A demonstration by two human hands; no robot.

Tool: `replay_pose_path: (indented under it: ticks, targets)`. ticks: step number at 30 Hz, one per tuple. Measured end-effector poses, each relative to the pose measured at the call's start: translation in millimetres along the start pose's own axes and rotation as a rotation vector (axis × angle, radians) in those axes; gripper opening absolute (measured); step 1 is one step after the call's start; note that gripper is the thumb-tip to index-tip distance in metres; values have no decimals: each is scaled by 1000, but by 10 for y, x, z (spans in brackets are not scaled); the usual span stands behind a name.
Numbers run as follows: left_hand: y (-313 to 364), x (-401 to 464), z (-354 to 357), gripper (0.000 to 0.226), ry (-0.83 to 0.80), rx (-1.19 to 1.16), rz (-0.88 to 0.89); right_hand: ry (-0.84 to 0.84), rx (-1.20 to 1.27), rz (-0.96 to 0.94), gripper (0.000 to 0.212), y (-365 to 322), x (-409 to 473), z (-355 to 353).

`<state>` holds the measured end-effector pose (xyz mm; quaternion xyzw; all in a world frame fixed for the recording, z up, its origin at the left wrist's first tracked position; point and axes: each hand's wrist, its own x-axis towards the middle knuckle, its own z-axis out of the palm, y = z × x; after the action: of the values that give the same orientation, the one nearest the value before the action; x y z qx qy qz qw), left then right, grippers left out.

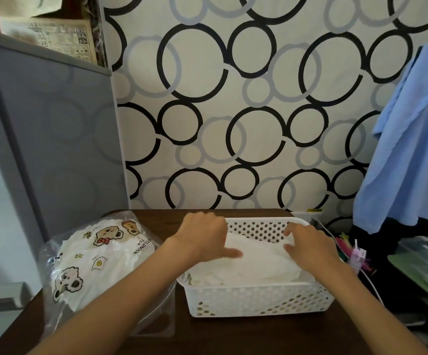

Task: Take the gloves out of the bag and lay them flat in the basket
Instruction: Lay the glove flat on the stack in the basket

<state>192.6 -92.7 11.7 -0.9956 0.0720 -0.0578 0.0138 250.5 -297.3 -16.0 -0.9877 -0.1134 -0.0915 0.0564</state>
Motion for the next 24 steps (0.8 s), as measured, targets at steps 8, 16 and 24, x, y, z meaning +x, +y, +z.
replay_pose_path:
  ticks: [8, 16, 24]
  targets:
    - [-116, -136, -48, 28, -318, -27, 71, -191, 99, 2, 48, 95, 25, -90]
    - [-217, -230, -218, 23, -513, -83, 56, -179, 28, -1, 46, 125, -30, -114]
    - [-80, -63, -294, 22, -208, -153, 72, 0, 275, -158, 25, 16, -10, -204]
